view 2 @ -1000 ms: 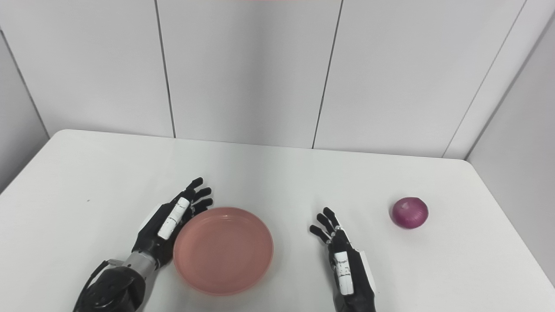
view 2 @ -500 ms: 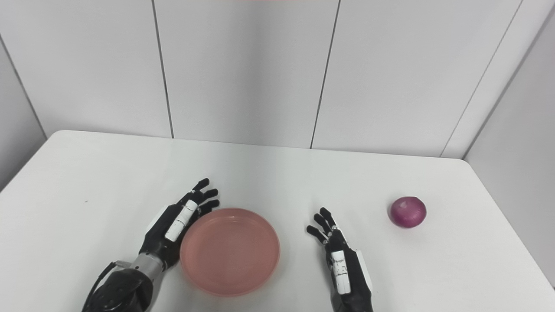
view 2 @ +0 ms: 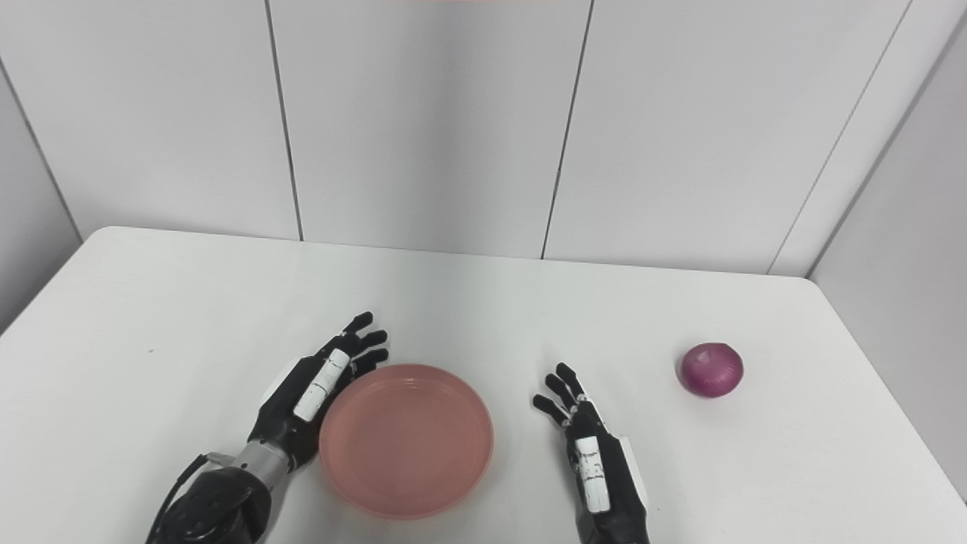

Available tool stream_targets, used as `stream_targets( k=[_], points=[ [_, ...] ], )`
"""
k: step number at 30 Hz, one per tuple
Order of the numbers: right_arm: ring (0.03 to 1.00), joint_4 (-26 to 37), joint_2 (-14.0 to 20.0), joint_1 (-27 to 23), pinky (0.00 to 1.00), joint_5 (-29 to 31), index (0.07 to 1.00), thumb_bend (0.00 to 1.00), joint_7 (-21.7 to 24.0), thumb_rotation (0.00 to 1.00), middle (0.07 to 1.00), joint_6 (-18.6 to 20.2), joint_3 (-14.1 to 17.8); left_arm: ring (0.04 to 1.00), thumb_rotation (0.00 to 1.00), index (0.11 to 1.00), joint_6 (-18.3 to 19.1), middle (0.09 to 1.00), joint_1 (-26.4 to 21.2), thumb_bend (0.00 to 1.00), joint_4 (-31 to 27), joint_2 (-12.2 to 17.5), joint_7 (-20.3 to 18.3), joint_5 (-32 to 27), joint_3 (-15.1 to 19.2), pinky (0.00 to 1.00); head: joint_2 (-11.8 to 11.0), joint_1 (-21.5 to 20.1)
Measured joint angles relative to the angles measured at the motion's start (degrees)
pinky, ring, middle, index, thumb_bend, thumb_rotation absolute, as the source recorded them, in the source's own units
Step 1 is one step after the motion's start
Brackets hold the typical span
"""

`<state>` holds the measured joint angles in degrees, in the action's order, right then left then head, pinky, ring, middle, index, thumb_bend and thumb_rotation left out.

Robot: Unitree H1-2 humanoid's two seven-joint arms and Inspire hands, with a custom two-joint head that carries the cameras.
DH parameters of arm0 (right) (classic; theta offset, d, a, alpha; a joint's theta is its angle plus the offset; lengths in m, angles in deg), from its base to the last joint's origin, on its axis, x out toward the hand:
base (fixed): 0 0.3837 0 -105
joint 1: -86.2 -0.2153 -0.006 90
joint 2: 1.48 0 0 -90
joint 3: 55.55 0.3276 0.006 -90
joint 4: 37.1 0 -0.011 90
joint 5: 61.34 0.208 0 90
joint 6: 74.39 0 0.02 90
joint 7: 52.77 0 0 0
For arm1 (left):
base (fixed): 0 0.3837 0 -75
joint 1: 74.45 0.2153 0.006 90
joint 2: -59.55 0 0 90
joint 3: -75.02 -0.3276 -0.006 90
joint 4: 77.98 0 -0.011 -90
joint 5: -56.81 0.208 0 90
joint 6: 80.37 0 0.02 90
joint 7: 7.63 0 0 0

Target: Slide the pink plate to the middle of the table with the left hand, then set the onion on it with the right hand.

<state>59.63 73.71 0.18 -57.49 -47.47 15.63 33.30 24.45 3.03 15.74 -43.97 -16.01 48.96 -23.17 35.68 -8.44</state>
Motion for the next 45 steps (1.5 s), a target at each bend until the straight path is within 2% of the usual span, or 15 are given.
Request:
stream_targets(
  k=[3,8,21,32,35,37,40,42,45],
  points=[
    [0.849,0.02,-0.01,0.03,0.98,0.0,0.943,0.95,0.0,0.96,0.913,0.03,0.0,0.882,0.79,0.922,0.01,0.906,-0.65,0.93,0.7,0.41,-0.58,-0.16,-0.08,0.9,0.09,-0.09],
    [0.849,0.15,-0.05,0.25,0.98,-0.01,0.944,0.93,-0.01,0.98,0.912,0.21,-0.02,0.879,0.82,0.936,0.38,0.908,-1.88,0.85,1.71,0.86,-1.54,-0.88,0.02,0.92,0.09,-0.18],
    [0.845,0.19,-0.08,0.25,0.98,0.24,0.938,0.93,0.03,0.96,0.907,0.28,-0.04,0.889,0.84,0.945,-0.36,0.903,-6.13,0.85,7.22,2.02,-4.26,-2.03,0.54,0.89,0.26,-0.18],
    [0.842,0.21,-0.07,0.25,0.98,0.23,0.938,0.94,0.02,0.96,0.905,0.35,-0.05,0.888,0.81,0.947,-0.83,0.894,-6.61,0.87,8.42,2.08,-5.75,-2.1,1.02,0.87,0.35,-0.44],
    [0.852,0.19,-0.08,0.25,0.98,0.24,0.938,0.93,-0.02,0.96,0.904,0.35,0.04,0.877,0.8,0.943,-1.14,0.888,-6.61,0.88,8.72,1.93,-5.86,-2.11,1.07,0.86,0.26,-0.44],
    [0.856,0.31,-0.13,0.24,0.97,0.24,0.936,0.89,-0.21,0.95,0.904,0.42,0.2,0.873,0.8,0.941,-1.55,0.883,-6.61,0.87,9.02,1.85,-5.87,-2.1,1.08,0.87,0.18,-0.96],
    [0.856,1.03,-0.3,0.23,0.95,0.15,0.935,0.84,-1.2,0.89,0.901,1.41,0.67,0.869,0.8,0.938,-2.63,0.879,-6.58,0.87,9.57,1.71,-6.16,-2.14,1.08,0.88,0.09,-1.49],
    [0.834,2.24,-0.32,0.44,0.89,-0.35,0.943,0.81,-1.77,0.83,0.892,2.07,0.87,0.863,0.81,0.933,-2.82,0.871,-6.58,0.87,9.62,1.67,-6.26,-2.2,1.08,0.88,0.0,-1.84],
    [0.815,4.83,0.8,0.83,0.82,-4.1,0.94,0.81,-2.44,0.81,0.885,4.13,1.02,0.857,0.8,0.929,-3.13,0.864,-6.58,0.86,9.8,1.64,-6.27,-2.23,1.07,0.88,0.0,-2.37]
  ],
)
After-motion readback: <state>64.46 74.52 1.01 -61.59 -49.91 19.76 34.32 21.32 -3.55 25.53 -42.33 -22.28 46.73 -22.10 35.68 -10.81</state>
